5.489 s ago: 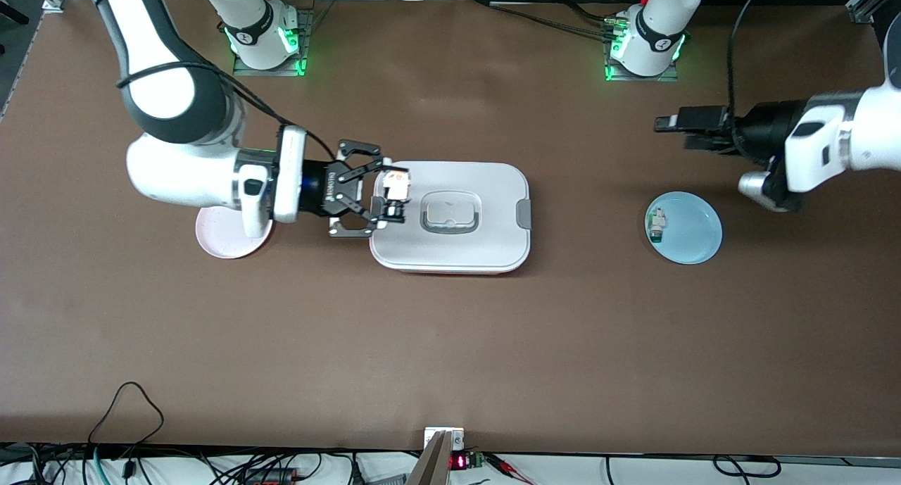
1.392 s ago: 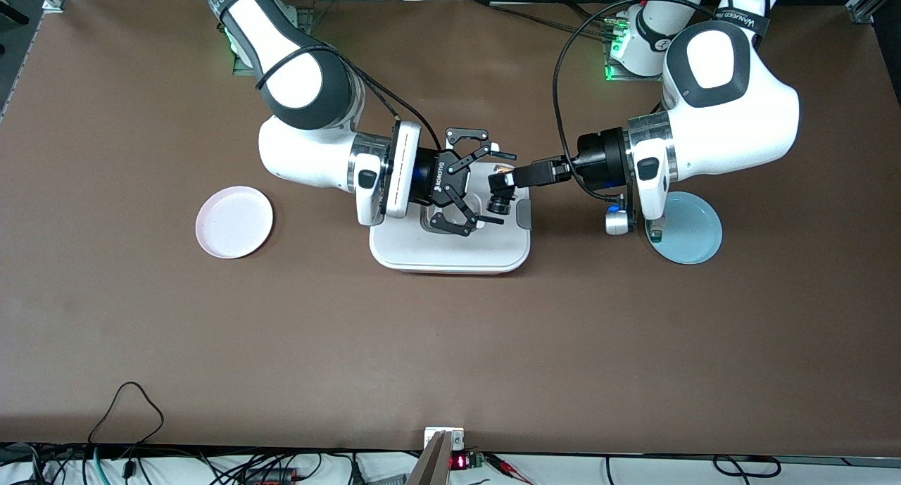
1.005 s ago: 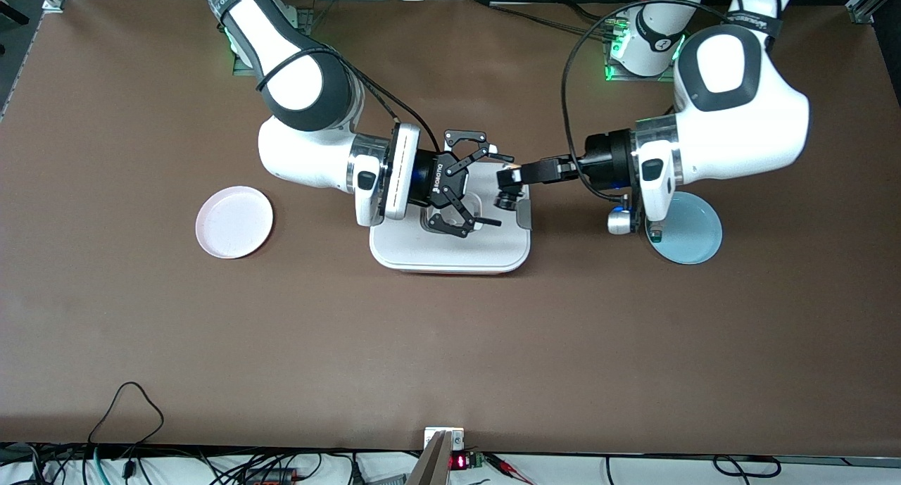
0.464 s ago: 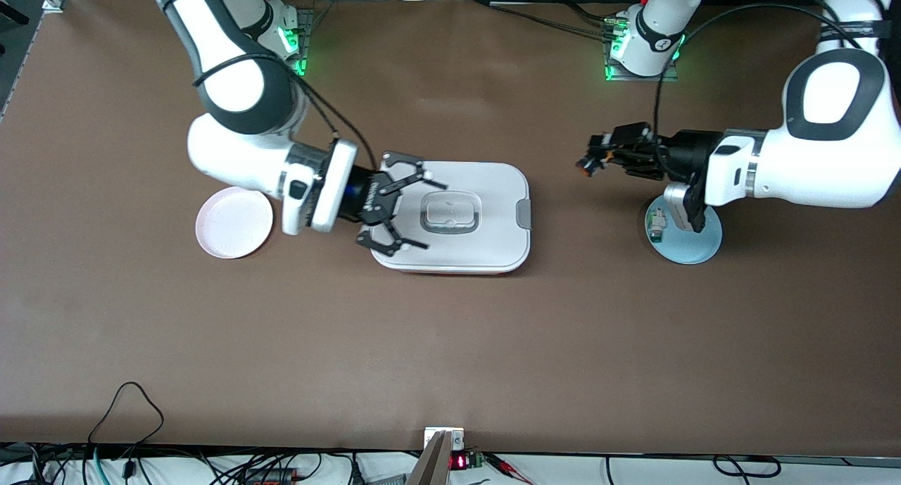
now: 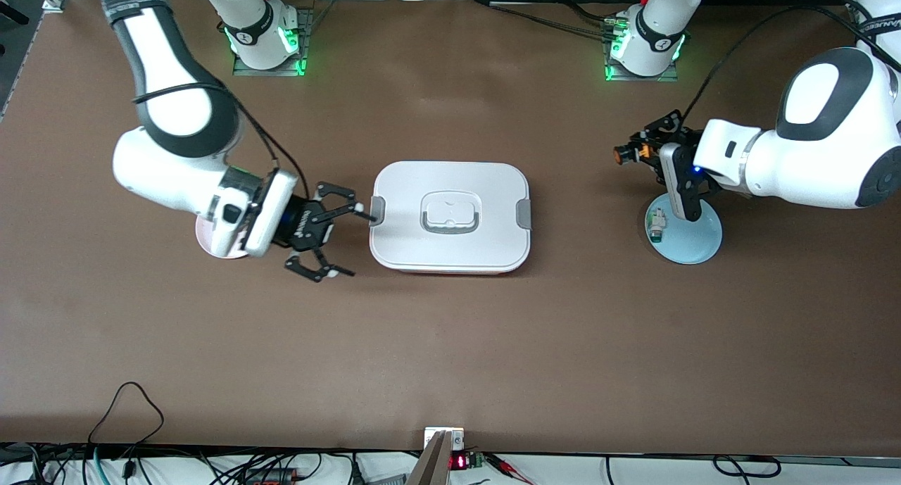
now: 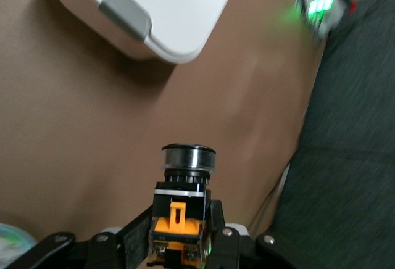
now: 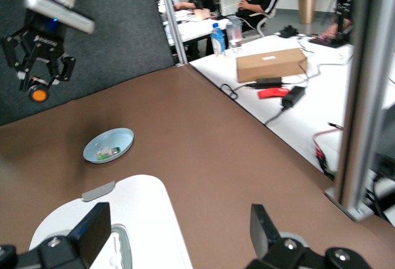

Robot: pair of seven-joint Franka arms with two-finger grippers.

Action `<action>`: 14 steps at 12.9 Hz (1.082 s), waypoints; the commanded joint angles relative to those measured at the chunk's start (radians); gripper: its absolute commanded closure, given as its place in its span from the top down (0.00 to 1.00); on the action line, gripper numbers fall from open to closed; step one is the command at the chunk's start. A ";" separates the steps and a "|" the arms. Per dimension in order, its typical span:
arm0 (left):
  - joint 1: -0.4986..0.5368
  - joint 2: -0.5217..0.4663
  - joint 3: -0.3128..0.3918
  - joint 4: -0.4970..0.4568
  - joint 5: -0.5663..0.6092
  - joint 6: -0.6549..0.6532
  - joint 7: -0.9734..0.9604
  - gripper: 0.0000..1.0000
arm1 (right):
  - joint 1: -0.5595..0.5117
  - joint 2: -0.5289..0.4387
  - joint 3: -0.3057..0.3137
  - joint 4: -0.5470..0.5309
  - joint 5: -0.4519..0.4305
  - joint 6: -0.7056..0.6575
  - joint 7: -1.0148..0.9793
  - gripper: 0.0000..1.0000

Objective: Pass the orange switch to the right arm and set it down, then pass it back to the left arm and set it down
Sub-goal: 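Carry the switch with the left gripper to the blue plate while the right withdraws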

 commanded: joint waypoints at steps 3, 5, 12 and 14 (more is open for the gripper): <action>0.032 0.036 0.002 0.015 0.235 0.026 0.408 0.12 | -0.071 -0.039 0.009 -0.037 -0.111 -0.007 0.319 1.00; 0.047 0.061 0.002 0.002 0.310 0.103 0.538 0.12 | -0.096 -0.039 0.009 -0.038 -0.259 -0.009 0.581 1.00; 0.182 0.179 0.005 -0.202 0.344 0.526 0.853 0.07 | -0.122 -0.096 -0.006 0.009 -0.845 -0.289 1.520 1.00; 0.205 0.244 0.005 -0.202 0.388 0.579 0.941 0.02 | -0.122 -0.145 -0.009 0.012 -1.029 -0.404 1.647 1.00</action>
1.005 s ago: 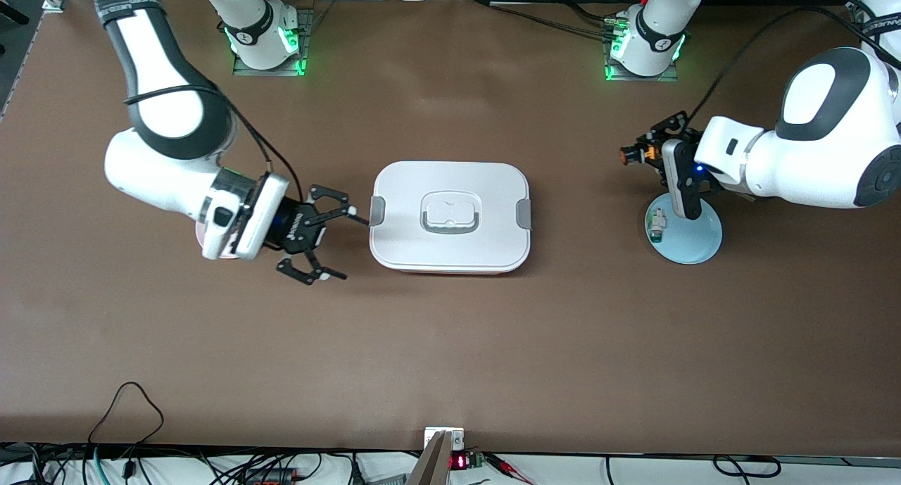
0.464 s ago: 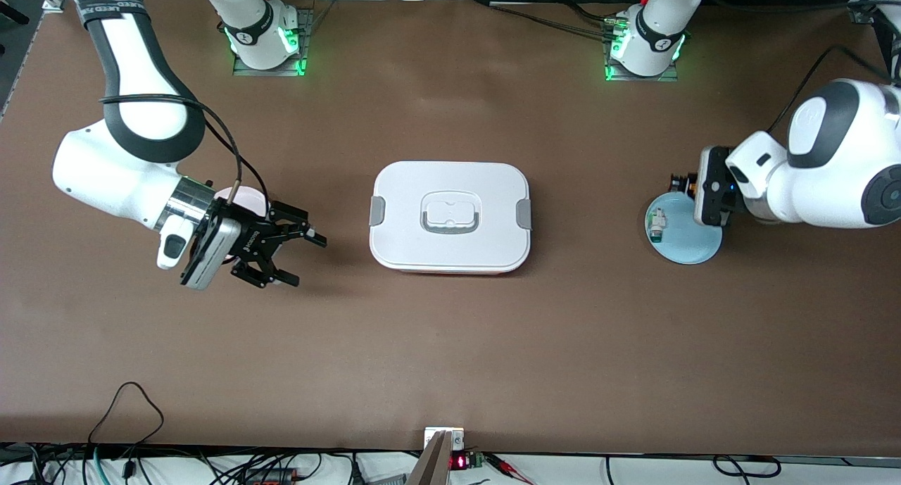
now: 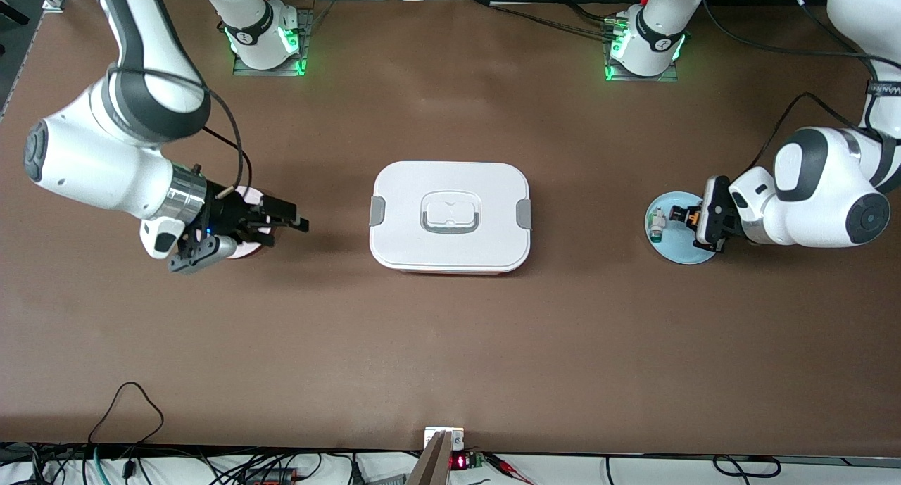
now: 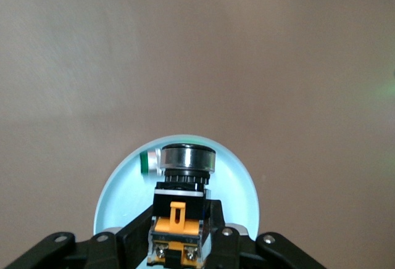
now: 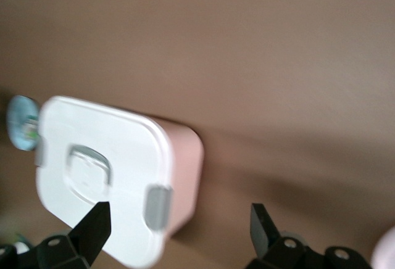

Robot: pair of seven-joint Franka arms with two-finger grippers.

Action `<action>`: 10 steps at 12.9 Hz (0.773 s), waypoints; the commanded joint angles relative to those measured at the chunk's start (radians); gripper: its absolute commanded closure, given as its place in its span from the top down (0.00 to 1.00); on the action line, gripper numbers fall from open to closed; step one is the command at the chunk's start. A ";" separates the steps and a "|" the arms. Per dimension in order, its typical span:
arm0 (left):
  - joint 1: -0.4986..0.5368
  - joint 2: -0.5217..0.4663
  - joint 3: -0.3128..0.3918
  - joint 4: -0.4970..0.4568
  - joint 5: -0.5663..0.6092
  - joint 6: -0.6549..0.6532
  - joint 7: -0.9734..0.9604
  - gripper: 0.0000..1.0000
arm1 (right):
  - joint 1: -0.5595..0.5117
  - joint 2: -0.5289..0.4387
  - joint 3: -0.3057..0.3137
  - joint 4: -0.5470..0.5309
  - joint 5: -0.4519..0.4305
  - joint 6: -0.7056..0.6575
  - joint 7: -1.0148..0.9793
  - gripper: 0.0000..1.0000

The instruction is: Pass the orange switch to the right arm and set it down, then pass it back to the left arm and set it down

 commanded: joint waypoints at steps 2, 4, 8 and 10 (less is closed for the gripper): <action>0.053 0.064 -0.009 -0.044 0.046 0.142 0.119 0.02 | -0.004 -0.069 -0.003 0.079 -0.234 -0.286 0.238 1.00; 0.076 0.062 0.000 -0.076 0.065 0.182 0.104 0.01 | -0.004 -0.086 -0.003 0.151 -0.280 -0.407 0.327 1.00; 0.107 0.062 0.037 -0.121 0.069 0.239 0.076 0.01 | -0.005 -0.147 -0.004 0.203 -0.549 -0.514 0.326 1.00; 0.109 0.065 0.040 -0.160 0.069 0.291 0.049 0.01 | -0.005 -0.151 -0.067 0.211 -0.569 -0.505 0.323 1.00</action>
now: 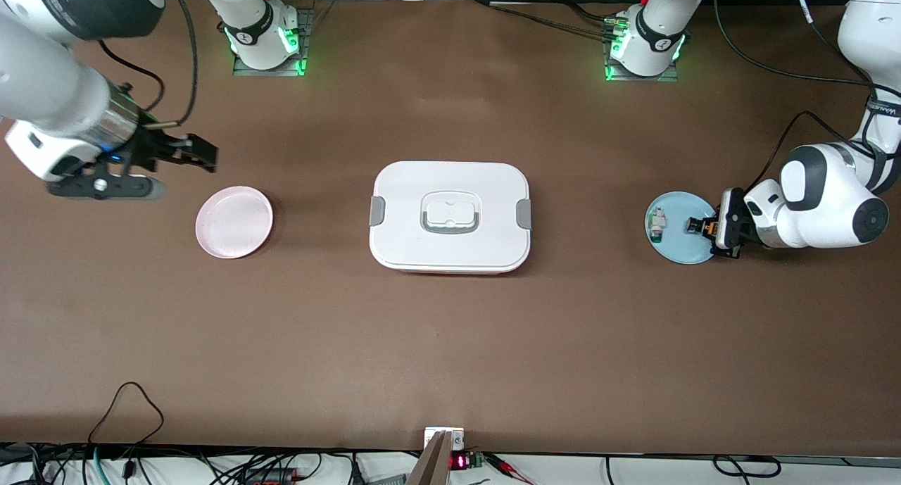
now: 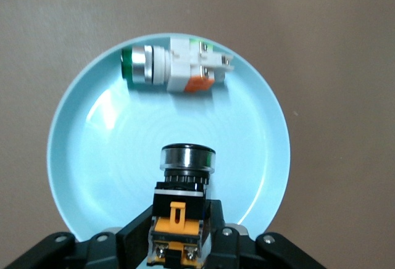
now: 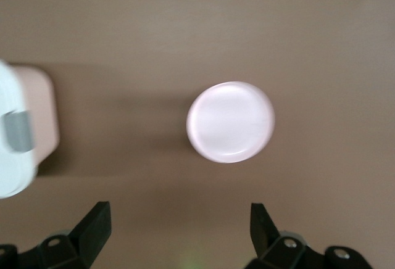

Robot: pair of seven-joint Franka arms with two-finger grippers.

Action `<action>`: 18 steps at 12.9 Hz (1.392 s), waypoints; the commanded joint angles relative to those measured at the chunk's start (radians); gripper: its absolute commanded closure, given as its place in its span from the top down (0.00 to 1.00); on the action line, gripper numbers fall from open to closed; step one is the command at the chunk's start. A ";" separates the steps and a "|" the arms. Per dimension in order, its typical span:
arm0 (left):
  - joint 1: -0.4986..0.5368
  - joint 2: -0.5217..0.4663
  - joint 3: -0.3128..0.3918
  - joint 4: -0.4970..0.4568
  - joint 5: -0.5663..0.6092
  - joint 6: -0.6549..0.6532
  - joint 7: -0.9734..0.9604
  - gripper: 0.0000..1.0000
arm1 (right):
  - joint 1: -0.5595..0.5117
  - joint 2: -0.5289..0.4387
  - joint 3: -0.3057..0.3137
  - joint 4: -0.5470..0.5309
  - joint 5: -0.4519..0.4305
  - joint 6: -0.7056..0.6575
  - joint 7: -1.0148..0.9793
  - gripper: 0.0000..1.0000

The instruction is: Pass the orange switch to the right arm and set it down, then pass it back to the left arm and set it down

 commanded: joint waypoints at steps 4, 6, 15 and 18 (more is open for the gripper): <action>0.003 -0.007 -0.006 -0.076 0.014 0.066 -0.059 0.01 | -0.007 -0.006 -0.119 0.044 -0.018 -0.021 0.011 1.00; 0.003 0.004 -0.006 -0.076 0.013 0.066 -0.062 0.02 | -0.026 -0.007 -0.147 0.036 -0.015 -0.017 -0.020 1.00; 0.004 0.006 -0.006 -0.068 0.003 0.057 -0.067 1.00 | -0.061 -0.147 -0.234 -0.237 0.083 0.172 -0.166 1.00; 0.007 -0.017 -0.006 -0.038 0.003 -0.018 -0.133 1.00 | -0.061 -0.174 -0.228 -0.237 0.048 0.131 -0.225 1.00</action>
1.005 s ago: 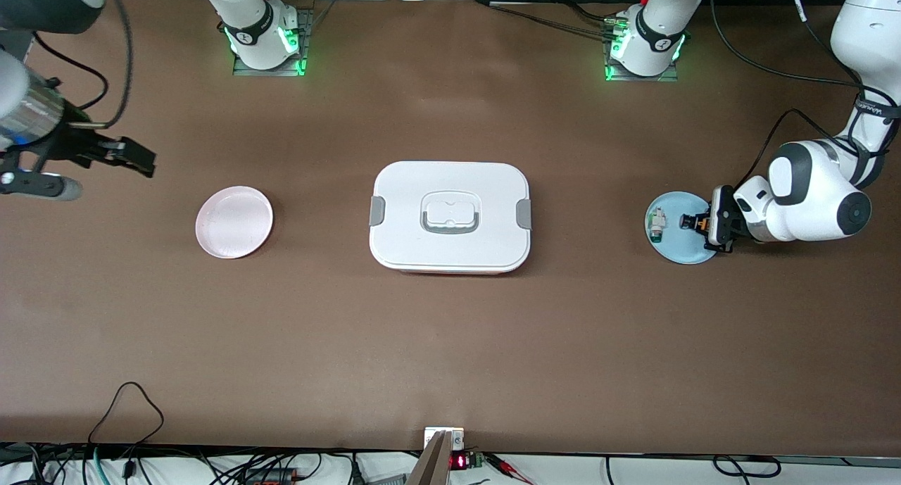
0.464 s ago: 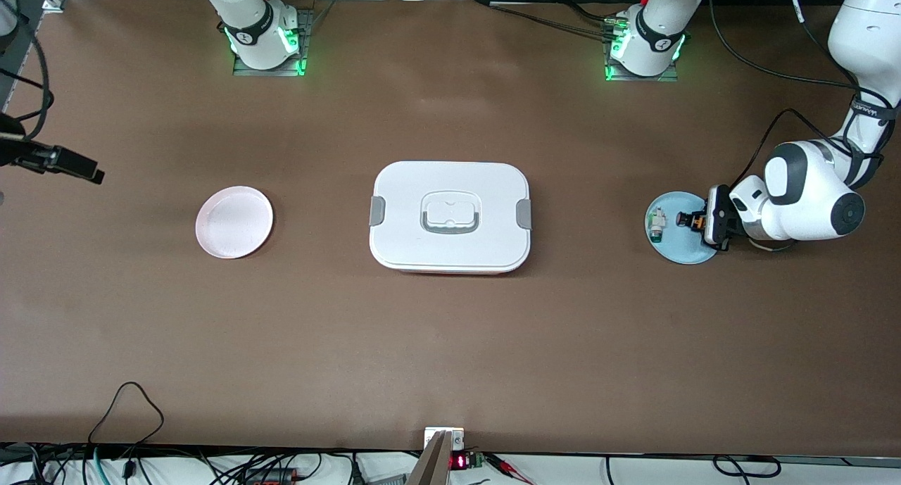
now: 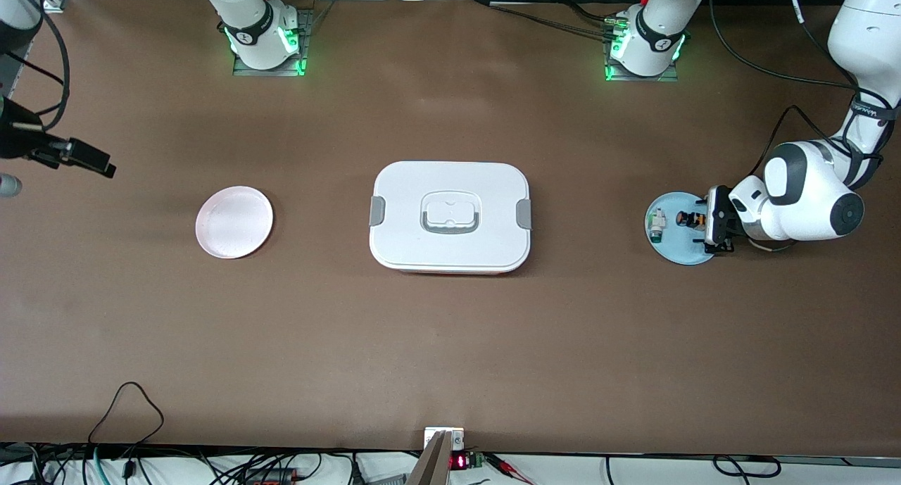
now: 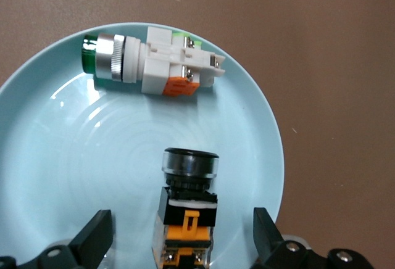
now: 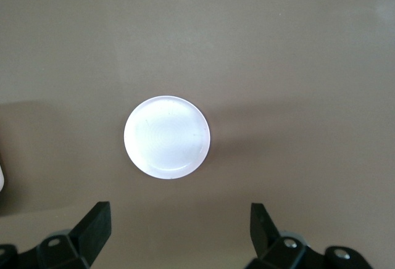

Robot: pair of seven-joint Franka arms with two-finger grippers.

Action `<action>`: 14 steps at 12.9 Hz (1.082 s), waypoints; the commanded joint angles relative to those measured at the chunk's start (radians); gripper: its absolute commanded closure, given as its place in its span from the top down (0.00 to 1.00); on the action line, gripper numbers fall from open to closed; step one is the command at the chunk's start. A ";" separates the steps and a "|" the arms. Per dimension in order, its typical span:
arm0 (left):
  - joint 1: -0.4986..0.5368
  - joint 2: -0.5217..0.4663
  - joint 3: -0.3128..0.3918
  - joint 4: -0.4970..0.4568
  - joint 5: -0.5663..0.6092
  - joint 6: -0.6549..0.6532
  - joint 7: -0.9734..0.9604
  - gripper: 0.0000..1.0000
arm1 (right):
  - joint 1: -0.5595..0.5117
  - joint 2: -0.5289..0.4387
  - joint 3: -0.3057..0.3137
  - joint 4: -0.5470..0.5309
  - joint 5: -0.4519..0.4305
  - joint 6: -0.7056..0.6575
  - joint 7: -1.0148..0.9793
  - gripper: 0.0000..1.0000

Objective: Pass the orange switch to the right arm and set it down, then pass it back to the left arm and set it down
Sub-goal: 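Open the left gripper and raise it away from the blue plate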

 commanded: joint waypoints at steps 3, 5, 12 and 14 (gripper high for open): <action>-0.004 -0.073 -0.015 0.111 0.008 -0.199 -0.158 1.00 | -0.003 -0.063 0.007 -0.048 -0.023 -0.027 -0.060 1.00; -0.006 -0.124 -0.026 0.150 0.011 -0.272 -0.284 1.00 | -0.001 -0.073 0.007 -0.050 -0.025 -0.017 -0.060 1.00; -0.005 -0.251 -0.145 0.334 -0.013 -0.497 -0.908 1.00 | 0.004 -0.060 0.004 0.004 -0.012 -0.034 -0.065 1.00; -0.005 -0.254 -0.173 0.433 -0.012 -0.620 -1.113 1.00 | 0.005 -0.060 0.006 0.007 -0.015 -0.034 -0.075 1.00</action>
